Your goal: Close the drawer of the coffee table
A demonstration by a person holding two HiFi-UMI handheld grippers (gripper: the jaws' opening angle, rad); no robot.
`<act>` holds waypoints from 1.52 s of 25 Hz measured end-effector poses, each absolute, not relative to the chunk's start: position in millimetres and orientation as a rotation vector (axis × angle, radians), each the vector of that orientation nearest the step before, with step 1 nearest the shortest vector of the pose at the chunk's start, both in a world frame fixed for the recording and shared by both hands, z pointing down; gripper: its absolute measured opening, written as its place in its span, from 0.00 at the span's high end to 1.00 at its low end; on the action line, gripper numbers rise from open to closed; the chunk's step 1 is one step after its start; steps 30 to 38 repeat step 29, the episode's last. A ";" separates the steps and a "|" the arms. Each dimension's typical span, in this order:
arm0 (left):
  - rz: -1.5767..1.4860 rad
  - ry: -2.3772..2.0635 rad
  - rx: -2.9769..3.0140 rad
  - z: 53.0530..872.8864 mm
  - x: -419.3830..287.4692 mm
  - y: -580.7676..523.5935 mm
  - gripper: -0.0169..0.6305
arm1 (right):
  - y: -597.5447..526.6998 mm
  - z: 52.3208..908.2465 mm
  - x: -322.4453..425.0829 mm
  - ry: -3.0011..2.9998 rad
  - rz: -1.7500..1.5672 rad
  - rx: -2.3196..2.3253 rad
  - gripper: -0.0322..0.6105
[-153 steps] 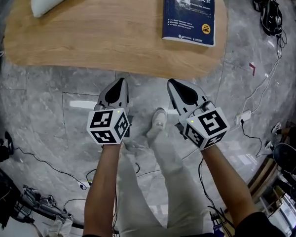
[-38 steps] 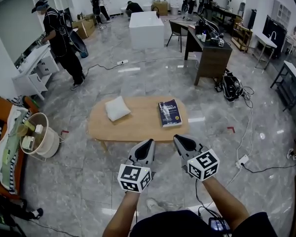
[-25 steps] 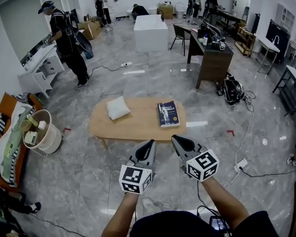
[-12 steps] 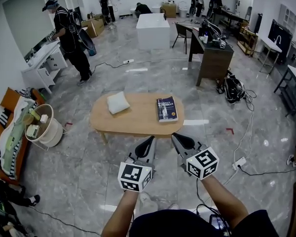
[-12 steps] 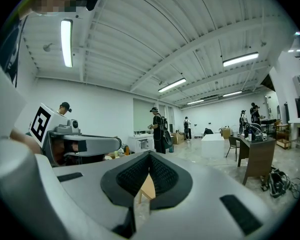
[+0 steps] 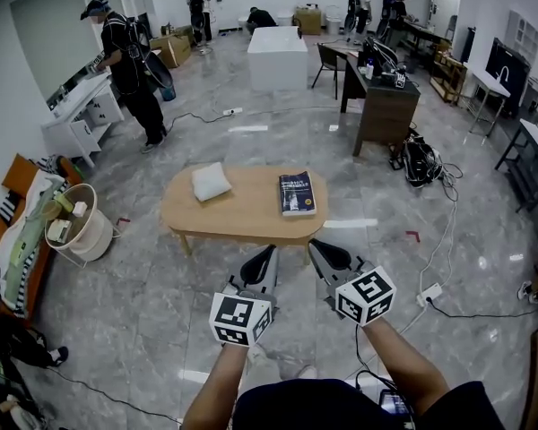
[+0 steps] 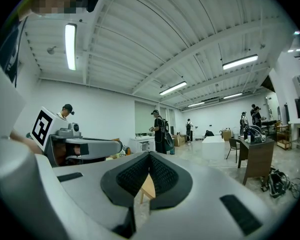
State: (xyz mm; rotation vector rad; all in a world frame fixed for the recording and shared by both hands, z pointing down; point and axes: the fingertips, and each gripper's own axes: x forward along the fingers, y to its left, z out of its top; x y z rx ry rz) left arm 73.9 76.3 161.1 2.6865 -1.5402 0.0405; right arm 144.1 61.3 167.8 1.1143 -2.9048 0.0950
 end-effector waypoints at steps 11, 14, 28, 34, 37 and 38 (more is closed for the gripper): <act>0.035 -1.554 2.683 159.6 83.8 95.3 0.97 | 83.6 159.0 154.5 -2.918 0.035 1.103 0.93; 0.034 -1.556 2.682 161.2 84.7 99.2 0.97 | 87.2 159.4 155.8 -2.919 0.032 1.103 0.93; 0.015 -1.541 2.694 158.9 89.6 110.8 0.97 | 98.9 159.1 158.8 -2.911 0.013 1.102 0.93; 0.014 -1.540 2.695 159.6 89.8 111.3 0.97 | 99.6 159.6 159.4 -2.909 0.010 1.104 0.93; 0.014 -1.540 2.695 159.6 89.8 111.3 0.97 | 99.6 159.6 159.4 -2.909 0.010 1.104 0.93; 0.014 -1.540 2.695 159.6 89.8 111.3 0.97 | 99.6 159.6 159.4 -2.909 0.010 1.104 0.93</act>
